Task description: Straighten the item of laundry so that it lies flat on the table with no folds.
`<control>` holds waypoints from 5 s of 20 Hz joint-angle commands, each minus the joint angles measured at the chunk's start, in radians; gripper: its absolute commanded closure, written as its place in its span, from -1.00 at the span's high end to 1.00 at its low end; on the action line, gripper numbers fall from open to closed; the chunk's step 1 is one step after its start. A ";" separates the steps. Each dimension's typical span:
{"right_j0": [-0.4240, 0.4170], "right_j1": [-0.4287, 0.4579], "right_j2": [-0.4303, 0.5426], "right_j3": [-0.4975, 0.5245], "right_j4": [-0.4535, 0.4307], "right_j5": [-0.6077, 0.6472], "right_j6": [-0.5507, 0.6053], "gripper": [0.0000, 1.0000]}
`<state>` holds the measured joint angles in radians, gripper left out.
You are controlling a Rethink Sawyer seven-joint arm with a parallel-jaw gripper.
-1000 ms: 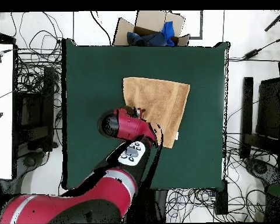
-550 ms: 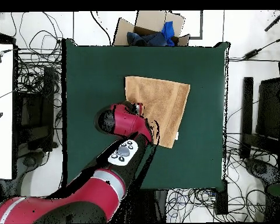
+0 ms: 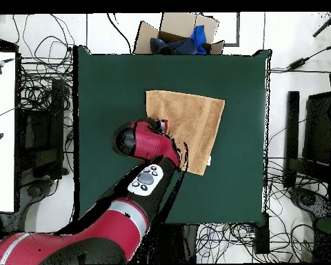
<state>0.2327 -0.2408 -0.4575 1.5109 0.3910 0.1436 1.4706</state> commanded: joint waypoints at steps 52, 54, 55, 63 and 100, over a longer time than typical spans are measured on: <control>-0.003 -0.013 0.110 0.046 0.121 0.045 0.253 1.00; 0.004 -0.007 0.101 0.045 0.123 0.041 0.257 1.00; 0.005 -0.005 0.099 0.046 0.123 0.040 0.257 1.00; 0.051 0.049 0.032 0.013 0.145 0.049 0.290 1.00; 0.046 0.055 0.132 -0.002 0.194 0.208 0.307 1.00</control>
<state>0.2785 -0.2135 -0.4700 1.4914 0.5299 0.2901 1.4720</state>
